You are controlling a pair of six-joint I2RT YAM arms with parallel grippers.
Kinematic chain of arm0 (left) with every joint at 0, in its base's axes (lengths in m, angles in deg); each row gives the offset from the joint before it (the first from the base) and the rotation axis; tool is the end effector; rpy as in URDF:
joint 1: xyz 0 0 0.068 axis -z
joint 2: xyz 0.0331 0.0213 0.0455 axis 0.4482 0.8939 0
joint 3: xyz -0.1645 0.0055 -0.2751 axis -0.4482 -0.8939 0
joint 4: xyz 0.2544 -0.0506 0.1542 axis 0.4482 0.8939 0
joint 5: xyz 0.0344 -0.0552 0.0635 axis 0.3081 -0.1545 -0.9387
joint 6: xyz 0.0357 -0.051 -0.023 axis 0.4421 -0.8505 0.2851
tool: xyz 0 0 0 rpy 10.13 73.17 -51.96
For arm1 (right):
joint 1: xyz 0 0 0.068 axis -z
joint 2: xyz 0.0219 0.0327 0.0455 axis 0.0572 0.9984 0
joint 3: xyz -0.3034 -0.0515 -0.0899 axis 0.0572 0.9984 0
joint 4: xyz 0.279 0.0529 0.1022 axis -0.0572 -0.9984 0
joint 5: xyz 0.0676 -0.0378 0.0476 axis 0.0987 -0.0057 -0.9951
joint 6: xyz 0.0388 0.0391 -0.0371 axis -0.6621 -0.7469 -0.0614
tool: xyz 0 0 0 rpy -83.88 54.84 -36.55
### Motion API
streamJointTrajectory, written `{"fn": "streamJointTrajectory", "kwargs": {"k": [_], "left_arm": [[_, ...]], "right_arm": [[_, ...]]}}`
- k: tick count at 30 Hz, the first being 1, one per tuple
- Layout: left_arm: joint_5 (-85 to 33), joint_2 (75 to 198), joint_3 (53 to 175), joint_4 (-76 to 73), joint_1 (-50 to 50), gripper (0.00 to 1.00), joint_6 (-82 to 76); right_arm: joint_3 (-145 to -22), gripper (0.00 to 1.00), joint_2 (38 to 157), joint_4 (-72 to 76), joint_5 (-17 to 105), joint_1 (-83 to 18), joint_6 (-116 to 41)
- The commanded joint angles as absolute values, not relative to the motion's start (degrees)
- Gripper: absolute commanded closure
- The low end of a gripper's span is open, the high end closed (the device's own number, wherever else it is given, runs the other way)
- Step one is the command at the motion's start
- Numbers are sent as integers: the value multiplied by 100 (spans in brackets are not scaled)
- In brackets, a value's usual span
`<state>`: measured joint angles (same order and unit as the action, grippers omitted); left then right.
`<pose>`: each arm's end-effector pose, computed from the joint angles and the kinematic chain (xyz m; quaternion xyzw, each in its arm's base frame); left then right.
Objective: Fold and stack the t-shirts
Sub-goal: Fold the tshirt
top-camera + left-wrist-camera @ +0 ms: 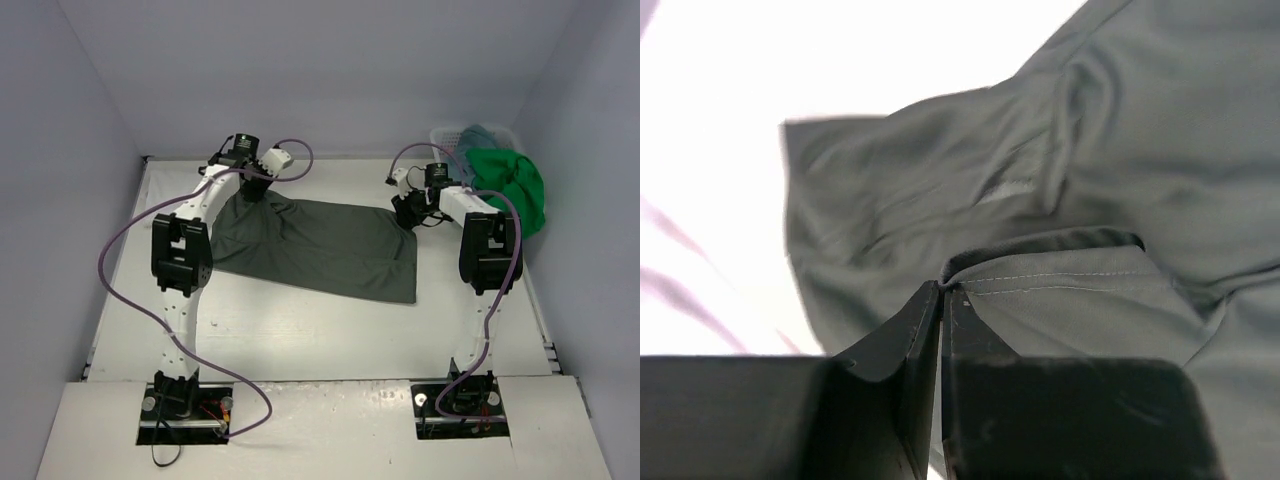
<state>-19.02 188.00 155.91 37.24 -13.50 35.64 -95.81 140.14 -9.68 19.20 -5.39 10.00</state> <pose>0.5634 -0.1457 0.2685 0.3622 0.8567 -0.0810 0.3582 0.5384 0.0481 0.1668 -0.4189 0.8000 0.1336 0.4083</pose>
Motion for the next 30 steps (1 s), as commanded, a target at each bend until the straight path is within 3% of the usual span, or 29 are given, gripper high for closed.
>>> {"fn": "streamJointTrajectory", "kwargs": {"k": [1,10,16,20,24,30], "left_arm": [[-1707,18971,15974,4389,-1125,100,3841],[-1864,19156,15859,4398,-764,100,3938],[-2803,18955,15439,3513,-756,100,3745],[-3006,18646,15156,3001,-764,59,3569],[-3156,18541,15262,2904,-747,49,3507],[-3078,18233,15174,2535,-756,46,3411]], "right_arm": [[-9556,79,13894,-1186,1924,-653,1023],[-9512,79,13841,-1195,1950,-662,1058],[-9494,78,13876,-1186,1889,-671,1031],[-9468,78,13902,-1178,1889,-671,1031],[-9441,78,13902,-1169,1889,-679,1040],[-9432,78,13920,-1160,1880,-697,1040]]}}
